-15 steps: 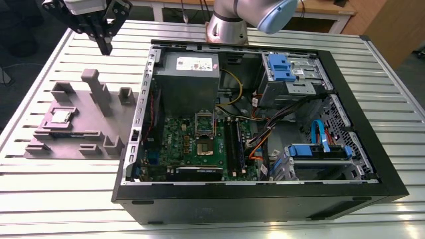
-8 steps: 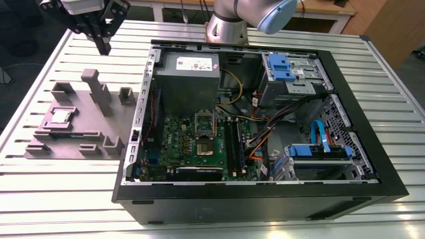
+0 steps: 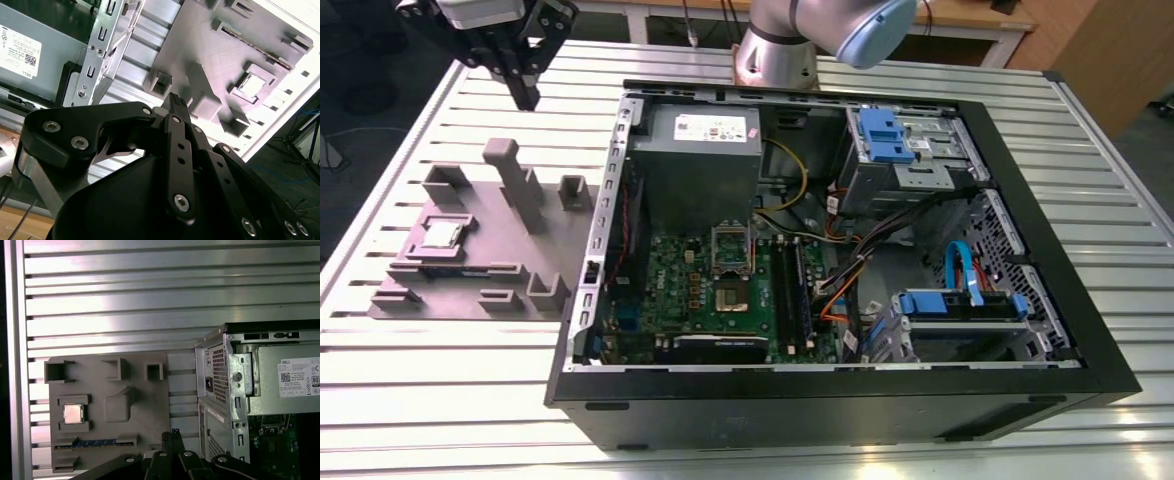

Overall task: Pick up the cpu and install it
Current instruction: 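Reach for the cpu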

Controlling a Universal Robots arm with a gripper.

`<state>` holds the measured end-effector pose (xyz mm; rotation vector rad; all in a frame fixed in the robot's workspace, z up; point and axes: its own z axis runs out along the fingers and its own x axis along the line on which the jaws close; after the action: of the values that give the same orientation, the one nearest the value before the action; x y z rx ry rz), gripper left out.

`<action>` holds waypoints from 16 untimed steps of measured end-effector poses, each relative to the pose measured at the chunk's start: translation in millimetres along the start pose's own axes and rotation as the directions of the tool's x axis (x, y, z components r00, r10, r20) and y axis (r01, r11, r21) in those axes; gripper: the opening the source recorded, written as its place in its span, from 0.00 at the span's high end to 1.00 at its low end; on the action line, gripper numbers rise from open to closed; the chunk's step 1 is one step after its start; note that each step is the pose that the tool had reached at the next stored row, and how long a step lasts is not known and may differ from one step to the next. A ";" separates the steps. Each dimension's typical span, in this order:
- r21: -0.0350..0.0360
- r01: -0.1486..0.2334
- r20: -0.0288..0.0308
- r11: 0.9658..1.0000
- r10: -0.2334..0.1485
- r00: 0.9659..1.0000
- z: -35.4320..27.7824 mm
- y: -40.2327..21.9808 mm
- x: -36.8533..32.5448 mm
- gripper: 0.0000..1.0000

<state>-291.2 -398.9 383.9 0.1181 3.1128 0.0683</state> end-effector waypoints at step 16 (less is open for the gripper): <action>0.000 0.000 0.000 1.000 0.000 1.000 -0.1 -0.5 7.1 0.90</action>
<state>-298.3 -398.9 383.8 0.1180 3.1128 0.0684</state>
